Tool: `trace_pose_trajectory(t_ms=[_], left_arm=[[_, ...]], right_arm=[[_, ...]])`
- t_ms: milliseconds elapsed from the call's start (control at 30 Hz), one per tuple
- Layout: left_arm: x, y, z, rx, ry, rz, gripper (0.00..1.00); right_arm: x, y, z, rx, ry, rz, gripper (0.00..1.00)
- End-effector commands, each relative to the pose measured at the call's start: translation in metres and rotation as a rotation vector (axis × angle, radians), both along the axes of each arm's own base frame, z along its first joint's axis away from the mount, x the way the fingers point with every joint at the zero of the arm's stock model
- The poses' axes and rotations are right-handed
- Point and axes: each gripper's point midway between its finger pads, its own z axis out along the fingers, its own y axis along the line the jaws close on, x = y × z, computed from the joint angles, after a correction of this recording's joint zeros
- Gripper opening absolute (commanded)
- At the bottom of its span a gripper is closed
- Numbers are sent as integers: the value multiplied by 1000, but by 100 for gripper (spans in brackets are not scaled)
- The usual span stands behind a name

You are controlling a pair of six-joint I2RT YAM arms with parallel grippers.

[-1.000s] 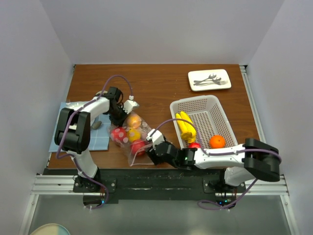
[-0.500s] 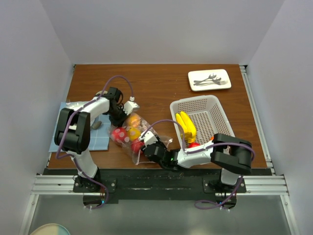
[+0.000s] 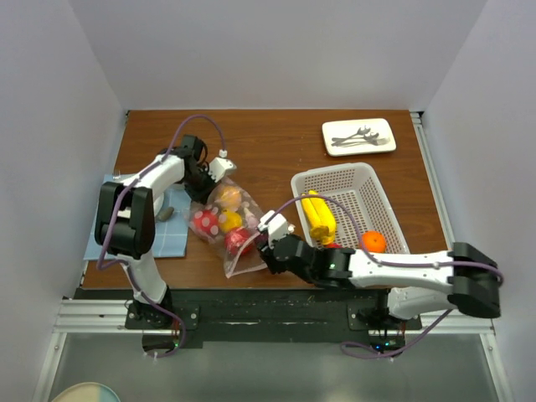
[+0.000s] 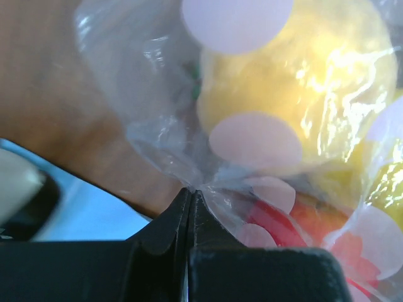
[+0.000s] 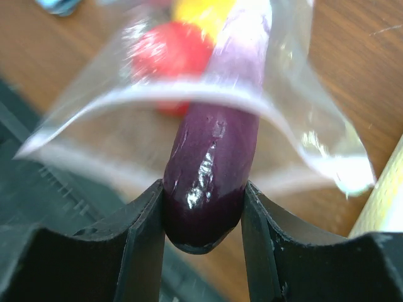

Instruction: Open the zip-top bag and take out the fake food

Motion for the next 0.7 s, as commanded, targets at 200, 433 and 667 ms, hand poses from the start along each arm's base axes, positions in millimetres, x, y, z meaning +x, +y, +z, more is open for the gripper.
trace_pose_trajectory(t_ms=[200, 433, 667], left_arm=[[22, 10, -1, 37, -44, 26, 0], [12, 13, 2, 43, -42, 18, 0], [-1, 5, 2, 19, -14, 0, 0]], right_arm=[[-79, -68, 13, -125, 384, 95, 0], [-36, -148, 76, -143, 194, -299, 0], [10, -224, 123, -215, -130, -728, 1]])
